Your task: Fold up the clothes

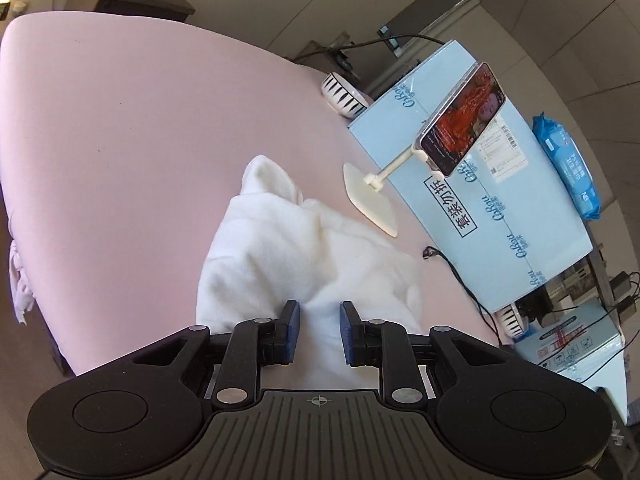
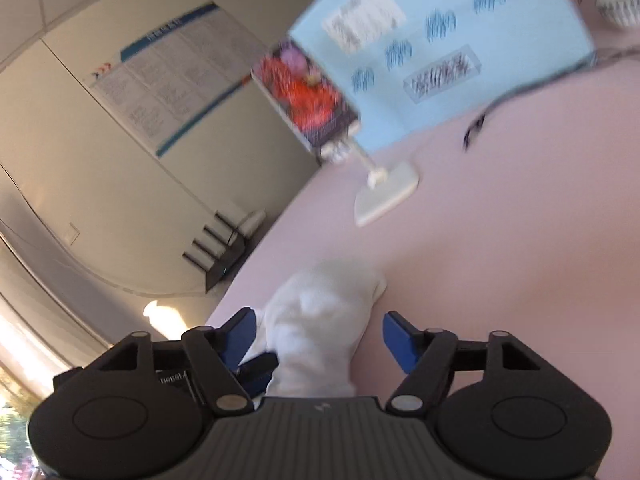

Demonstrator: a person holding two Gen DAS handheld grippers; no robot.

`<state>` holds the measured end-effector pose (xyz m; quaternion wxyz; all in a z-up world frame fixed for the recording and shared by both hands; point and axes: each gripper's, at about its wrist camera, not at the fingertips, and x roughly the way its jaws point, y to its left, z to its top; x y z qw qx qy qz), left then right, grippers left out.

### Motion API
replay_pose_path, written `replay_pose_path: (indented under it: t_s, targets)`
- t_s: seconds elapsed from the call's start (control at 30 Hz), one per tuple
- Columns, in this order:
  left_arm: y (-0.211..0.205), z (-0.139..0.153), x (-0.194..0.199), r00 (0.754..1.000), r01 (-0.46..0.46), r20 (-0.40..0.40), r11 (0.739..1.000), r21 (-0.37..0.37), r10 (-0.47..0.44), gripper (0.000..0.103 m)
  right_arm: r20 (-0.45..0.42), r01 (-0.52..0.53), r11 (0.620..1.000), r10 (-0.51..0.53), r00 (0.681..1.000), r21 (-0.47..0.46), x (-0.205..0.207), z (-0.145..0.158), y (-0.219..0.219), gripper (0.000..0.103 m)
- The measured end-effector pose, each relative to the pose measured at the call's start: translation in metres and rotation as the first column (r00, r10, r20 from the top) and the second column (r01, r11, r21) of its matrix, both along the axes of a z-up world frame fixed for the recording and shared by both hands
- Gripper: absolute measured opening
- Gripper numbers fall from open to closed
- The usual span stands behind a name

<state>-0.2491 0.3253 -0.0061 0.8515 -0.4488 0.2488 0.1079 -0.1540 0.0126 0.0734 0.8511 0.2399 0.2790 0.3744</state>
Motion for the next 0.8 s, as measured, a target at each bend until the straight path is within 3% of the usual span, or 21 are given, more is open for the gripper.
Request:
replay_pose_path:
  t_s: [0.07,0.13,0.2,0.27,0.37,0.43,0.47,0.57,0.63,0.7,0.8]
  targets:
    - [0.004,0.001,-0.006,1.000,-0.014,-0.014,0.999,-0.044,0.013,0.022,0.113,0.092,0.996,-0.090,0.989,-0.012,-0.007,0.017,-0.036,0.093]
    - [0.000,0.010,-0.010,0.999,-0.045,-0.030,0.999,-0.014,0.044,0.022,0.164,0.163,0.986,-0.156,0.974,-0.030,-0.010,0.026,-0.067,0.096]
    - [-0.013,0.028,-0.017,0.994,-0.111,0.029,0.986,0.125,0.109,0.022,0.188,0.242,0.969,-0.229,0.955,-0.050,-0.012,0.030,-0.098,0.096]
    - [-0.023,0.036,-0.016,0.989,-0.139,0.069,0.970,0.199,0.128,0.022,0.190,0.346,0.934,-0.326,0.926,-0.087,-0.011,0.028,-0.131,0.096]
    - [-0.045,0.046,0.005,0.997,-0.013,0.075,0.974,0.224,-0.004,0.024,0.212,0.466,0.871,-0.430,0.877,-0.159,-0.008,0.024,-0.168,0.096]
    - [-0.068,0.053,0.028,0.993,0.088,0.050,0.961,0.262,-0.105,0.029,0.215,0.509,0.832,-0.468,0.857,-0.218,0.001,0.014,-0.180,0.096]
    - [-0.082,0.057,0.040,0.988,0.137,0.031,0.946,0.293,-0.153,0.030,0.218,0.533,0.807,-0.489,0.845,-0.254,0.005,0.008,-0.187,0.096]
    - [-0.138,0.072,0.070,0.945,0.297,-0.006,0.851,0.433,-0.327,0.040,0.186,0.554,0.750,-0.524,0.831,-0.361,0.018,-0.012,-0.205,0.096]
    - [-0.172,0.079,0.086,0.917,0.350,-0.014,0.787,0.509,-0.399,0.056,0.162,0.559,0.724,-0.545,0.823,-0.405,0.025,-0.024,-0.216,0.096]
    - [-0.212,0.080,0.110,0.892,0.398,-0.053,0.727,0.560,-0.448,0.069,0.167,0.571,0.702,-0.559,0.812,-0.426,0.032,-0.030,-0.220,0.096]
    - [-0.254,0.068,0.144,0.869,0.453,-0.125,0.670,0.588,-0.478,0.077,0.176,0.568,0.668,-0.561,0.809,-0.481,0.045,-0.042,-0.223,0.096]
